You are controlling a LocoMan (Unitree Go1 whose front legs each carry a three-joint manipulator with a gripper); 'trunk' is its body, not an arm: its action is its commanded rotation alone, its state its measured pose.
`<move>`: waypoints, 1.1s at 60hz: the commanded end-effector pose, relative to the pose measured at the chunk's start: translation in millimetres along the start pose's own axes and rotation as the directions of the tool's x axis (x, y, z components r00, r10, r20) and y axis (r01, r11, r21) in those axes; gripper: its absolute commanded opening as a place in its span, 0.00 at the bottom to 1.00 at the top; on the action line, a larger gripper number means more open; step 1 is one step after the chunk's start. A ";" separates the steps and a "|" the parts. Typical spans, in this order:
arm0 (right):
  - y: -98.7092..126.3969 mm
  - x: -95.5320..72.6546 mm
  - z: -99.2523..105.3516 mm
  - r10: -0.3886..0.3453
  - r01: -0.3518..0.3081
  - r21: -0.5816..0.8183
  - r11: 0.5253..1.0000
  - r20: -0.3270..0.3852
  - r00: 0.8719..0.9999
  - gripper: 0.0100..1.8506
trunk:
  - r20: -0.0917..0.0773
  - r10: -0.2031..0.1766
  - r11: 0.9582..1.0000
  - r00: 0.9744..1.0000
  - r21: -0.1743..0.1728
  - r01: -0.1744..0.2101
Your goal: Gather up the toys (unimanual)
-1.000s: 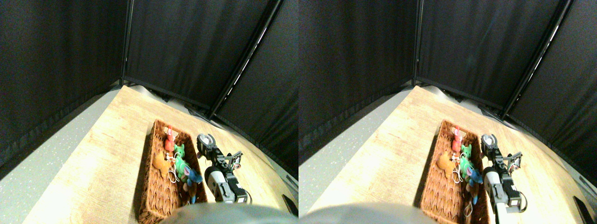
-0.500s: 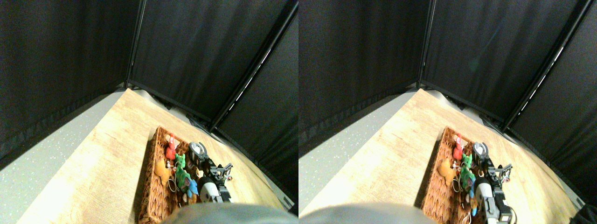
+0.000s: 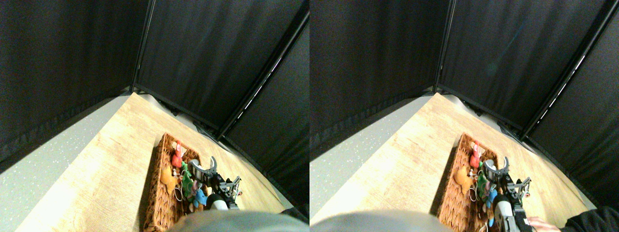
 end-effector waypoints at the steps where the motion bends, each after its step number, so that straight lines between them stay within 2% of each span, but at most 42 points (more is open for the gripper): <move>1: 6.3 0.7 3.7 0.064 -0.064 -0.017 0.998 0.005 0.998 0.69 | 0.004 0.003 1.000 1.000 0.001 -0.003; 9: 4.7 1.4 11.0 0.070 -0.070 -0.011 0.998 0.007 0.998 0.67 | -0.001 -0.006 1.000 1.000 0.014 0.006; 12: 4.5 1.2 15.9 0.066 -0.065 -0.013 0.998 0.026 0.998 0.65 | -0.001 -0.011 1.000 1.000 0.024 0.011; 18: 1.2 0.7 32.0 0.076 -0.073 -0.040 0.997 0.077 0.994 0.59 | -0.013 -0.024 0.999 1.000 0.048 0.025; 27: -10.0 -2.8 61.4 0.084 -0.081 -0.025 0.996 0.156 0.984 0.59 | -0.032 -0.055 0.994 0.998 0.093 0.058; 30: -16.7 -6.6 76.3 0.076 -0.072 -0.025 0.997 0.234 0.969 0.59 | -0.043 -0.070 0.991 0.997 0.113 0.075; 33: -20.1 -8.8 84.5 0.064 -0.058 -0.032 0.998 0.262 0.963 0.60 | -0.051 -0.086 0.987 0.995 0.130 0.092; 35: -24.6 -13.4 94.9 0.060 -0.046 -0.054 0.998 0.302 0.951 0.61 | -0.055 -0.093 0.986 0.994 0.136 0.099; 38: -30.6 -19.7 106.5 0.065 -0.048 -0.061 0.997 0.337 0.939 0.63 | -0.066 -0.107 0.982 0.992 0.150 0.116; 41: -34.0 -22.7 113.1 0.068 -0.049 -0.063 0.997 0.350 0.934 0.62 | -0.074 -0.117 0.979 0.990 0.160 0.128; 46: -46.1 -33.4 127.1 0.061 -0.049 -0.039 0.998 0.411 0.910 0.61 | -0.090 -0.134 0.973 0.987 0.175 0.148; 54: -63.6 -45.1 134.4 0.060 -0.048 -0.039 0.998 0.425 0.903 0.63 | -0.107 -0.147 0.967 0.983 0.193 0.166; 56: -69.0 -48.8 135.1 0.031 -0.035 0.002 0.999 0.433 0.901 0.62 | -0.112 -0.149 0.966 0.983 0.196 0.169; 61: -79.2 -53.0 136.6 0.033 -0.054 0.038 0.998 0.427 0.903 0.56 | -0.125 -0.154 0.962 0.980 0.207 0.178; 66: -86.0 -56.0 138.0 0.035 -0.063 0.052 0.997 0.422 0.906 0.56 | -0.132 -0.158 0.959 0.979 0.215 0.184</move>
